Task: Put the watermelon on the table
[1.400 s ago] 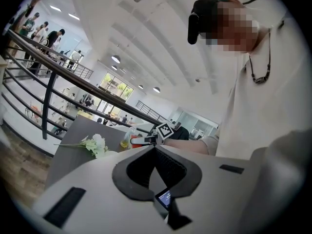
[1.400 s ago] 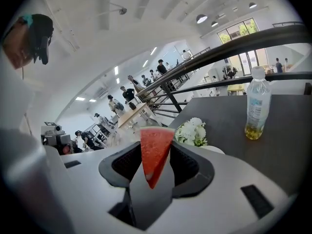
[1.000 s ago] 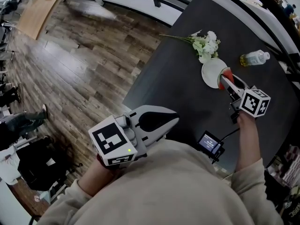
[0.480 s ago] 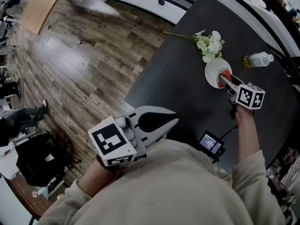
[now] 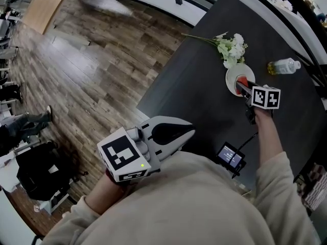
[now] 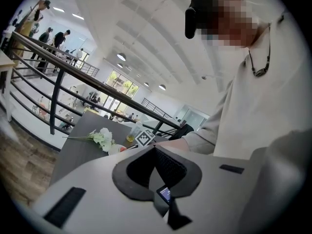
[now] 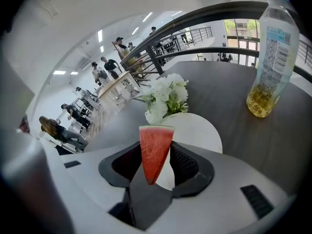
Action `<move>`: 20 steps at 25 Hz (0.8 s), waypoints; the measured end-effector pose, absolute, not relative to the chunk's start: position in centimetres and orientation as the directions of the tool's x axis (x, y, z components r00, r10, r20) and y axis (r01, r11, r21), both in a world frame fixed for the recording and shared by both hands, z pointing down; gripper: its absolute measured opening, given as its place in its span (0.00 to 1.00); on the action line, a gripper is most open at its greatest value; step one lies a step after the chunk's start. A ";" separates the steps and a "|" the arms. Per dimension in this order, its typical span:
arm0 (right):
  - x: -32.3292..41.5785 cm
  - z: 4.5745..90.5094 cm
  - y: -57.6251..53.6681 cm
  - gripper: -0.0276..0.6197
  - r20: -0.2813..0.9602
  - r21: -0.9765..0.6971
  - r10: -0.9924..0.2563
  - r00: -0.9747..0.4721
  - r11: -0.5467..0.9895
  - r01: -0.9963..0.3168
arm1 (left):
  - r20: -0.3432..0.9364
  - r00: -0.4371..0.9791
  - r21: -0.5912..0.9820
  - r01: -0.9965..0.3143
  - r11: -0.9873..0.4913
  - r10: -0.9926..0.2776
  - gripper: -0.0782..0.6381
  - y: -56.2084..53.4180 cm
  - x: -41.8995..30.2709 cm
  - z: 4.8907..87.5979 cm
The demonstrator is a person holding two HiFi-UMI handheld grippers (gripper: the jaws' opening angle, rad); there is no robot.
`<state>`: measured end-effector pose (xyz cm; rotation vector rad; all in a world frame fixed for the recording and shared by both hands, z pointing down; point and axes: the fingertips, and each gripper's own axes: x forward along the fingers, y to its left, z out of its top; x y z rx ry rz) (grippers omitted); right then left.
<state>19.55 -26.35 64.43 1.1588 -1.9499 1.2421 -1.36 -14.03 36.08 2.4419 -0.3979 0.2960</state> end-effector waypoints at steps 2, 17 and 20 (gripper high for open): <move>19.6 65.1 -26.4 0.34 0.813 -0.412 -0.355 -0.461 0.208 -0.887 | 0.306 0.928 0.560 -0.355 -0.749 -0.211 0.12 -14.1 -1.4 36.1; 19.6 65.7 -27.9 0.34 0.843 -0.358 -0.358 -0.402 0.184 -0.915 | 0.310 0.926 0.559 -0.360 -0.747 -0.214 0.12 -13.8 -1.9 36.1; 19.8 65.1 -28.1 0.34 0.836 -0.365 -0.370 -0.405 0.175 -0.914 | 0.307 0.927 0.555 -0.358 -0.751 -0.215 0.12 -13.9 -1.9 36.1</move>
